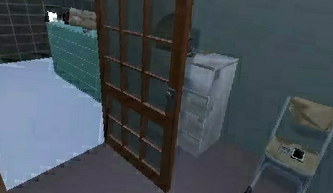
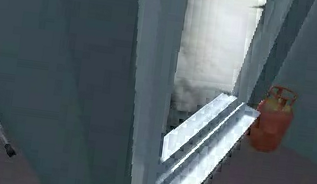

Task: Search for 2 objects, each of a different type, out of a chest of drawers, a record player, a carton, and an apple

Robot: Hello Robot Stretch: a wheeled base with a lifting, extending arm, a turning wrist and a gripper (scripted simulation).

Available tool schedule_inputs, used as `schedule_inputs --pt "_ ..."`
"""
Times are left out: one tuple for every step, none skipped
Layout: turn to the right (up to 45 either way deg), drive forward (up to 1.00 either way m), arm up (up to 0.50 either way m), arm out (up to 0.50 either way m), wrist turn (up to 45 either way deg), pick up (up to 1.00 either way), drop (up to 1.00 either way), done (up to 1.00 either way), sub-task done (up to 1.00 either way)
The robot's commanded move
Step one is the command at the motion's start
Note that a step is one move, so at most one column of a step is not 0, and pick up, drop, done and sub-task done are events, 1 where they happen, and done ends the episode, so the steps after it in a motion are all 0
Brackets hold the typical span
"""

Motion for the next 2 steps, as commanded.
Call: schedule_inputs --pt "0.0 0.15 0.0 0.0 0.0 0.0 0.0 0.0 0.0" --pt "-36.0 0.0 0.0 0.0 0.0 0.0 0.0 0.0 0.0"
